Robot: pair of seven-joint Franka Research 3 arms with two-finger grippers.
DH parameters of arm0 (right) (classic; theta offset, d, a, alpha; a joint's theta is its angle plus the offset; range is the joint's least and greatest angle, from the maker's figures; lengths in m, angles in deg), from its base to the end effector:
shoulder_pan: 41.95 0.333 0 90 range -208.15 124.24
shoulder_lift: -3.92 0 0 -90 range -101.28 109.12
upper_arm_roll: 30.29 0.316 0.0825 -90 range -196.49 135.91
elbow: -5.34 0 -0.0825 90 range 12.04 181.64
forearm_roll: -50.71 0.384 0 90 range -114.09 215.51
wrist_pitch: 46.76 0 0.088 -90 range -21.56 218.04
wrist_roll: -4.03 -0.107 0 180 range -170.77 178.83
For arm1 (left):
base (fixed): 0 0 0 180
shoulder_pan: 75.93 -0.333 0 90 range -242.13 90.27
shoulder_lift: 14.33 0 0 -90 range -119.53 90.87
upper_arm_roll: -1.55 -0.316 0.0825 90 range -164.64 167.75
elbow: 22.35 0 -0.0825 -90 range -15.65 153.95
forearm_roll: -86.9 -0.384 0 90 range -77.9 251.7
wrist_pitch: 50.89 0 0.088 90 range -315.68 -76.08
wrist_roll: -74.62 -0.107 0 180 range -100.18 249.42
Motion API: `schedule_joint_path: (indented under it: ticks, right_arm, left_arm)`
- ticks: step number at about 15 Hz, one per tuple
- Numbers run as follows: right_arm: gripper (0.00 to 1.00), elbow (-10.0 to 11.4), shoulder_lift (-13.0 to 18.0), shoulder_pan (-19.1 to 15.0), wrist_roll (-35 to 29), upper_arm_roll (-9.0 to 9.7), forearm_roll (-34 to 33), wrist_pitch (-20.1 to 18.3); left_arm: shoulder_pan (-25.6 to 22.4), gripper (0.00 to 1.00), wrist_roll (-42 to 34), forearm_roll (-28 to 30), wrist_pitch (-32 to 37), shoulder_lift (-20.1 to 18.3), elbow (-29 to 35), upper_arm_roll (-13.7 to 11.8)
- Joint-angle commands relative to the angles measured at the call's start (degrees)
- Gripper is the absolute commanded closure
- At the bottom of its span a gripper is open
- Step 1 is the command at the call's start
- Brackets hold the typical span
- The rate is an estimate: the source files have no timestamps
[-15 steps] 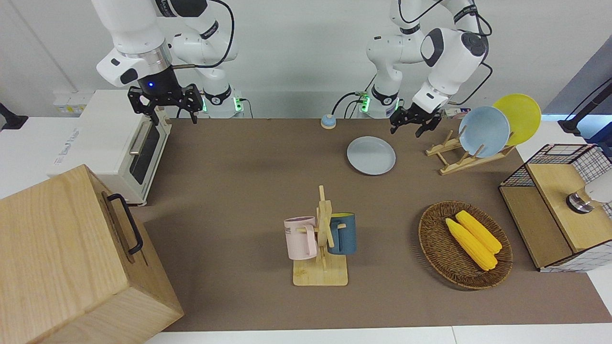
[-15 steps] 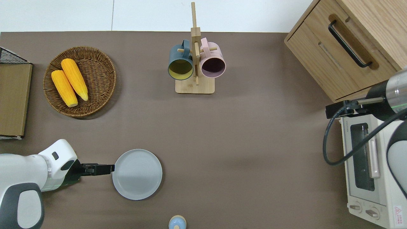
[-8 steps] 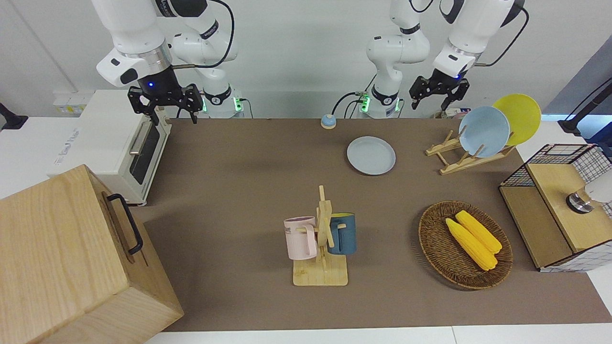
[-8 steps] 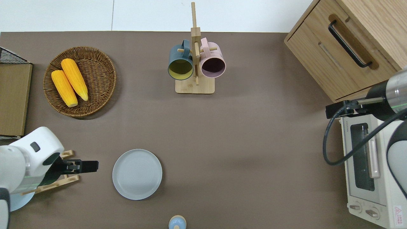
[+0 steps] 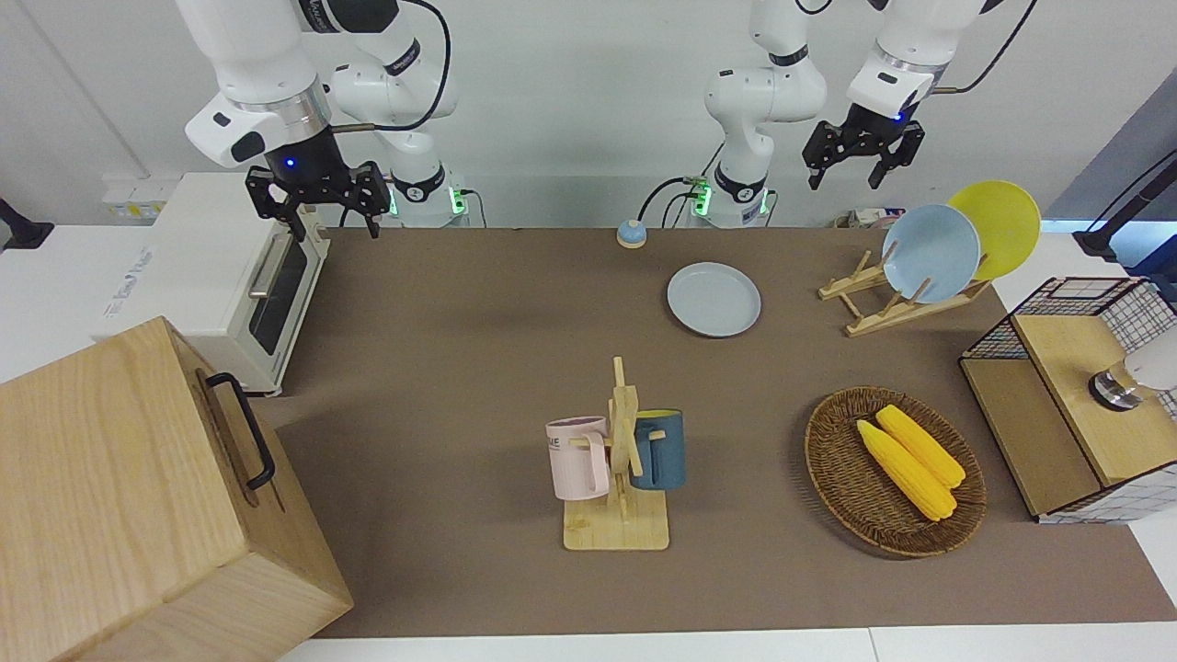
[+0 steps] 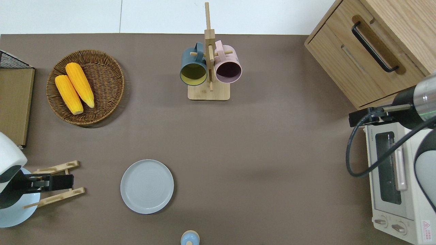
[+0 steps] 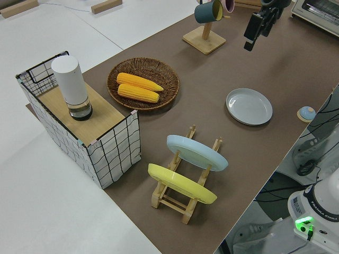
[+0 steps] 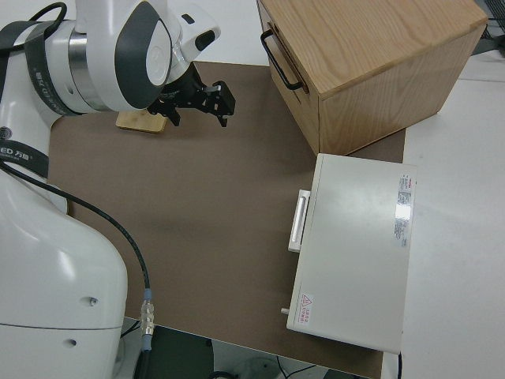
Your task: Pick gray plate from low plate rack and place it on table with left arm
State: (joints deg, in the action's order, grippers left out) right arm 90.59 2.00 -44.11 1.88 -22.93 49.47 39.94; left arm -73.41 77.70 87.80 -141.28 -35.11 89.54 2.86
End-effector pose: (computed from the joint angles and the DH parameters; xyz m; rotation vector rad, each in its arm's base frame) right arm 0.5576 0.0469 0.6399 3.1227 0.0812 -0.0106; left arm 0.4360 -0.0326 0.6246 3.1346 -0.0178 -0.0205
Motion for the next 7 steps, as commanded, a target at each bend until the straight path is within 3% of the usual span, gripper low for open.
schedule_joint_path:
  ticks: [1,7]
  right_arm:
    - [0.017,-1.22,-0.54,-1.27,-0.75,1.16,-0.17,-0.92]
    - [0.017,-1.22,-0.54,-1.27,-0.75,1.16,-0.17,-0.92]
  left_arm:
    - [0.47,0.00,0.70,-0.73,-0.30,1.10,-1.67,0.10]
    - [0.38,0.00,0.79,0.86,-1.19,1.18,-1.49,0.01]
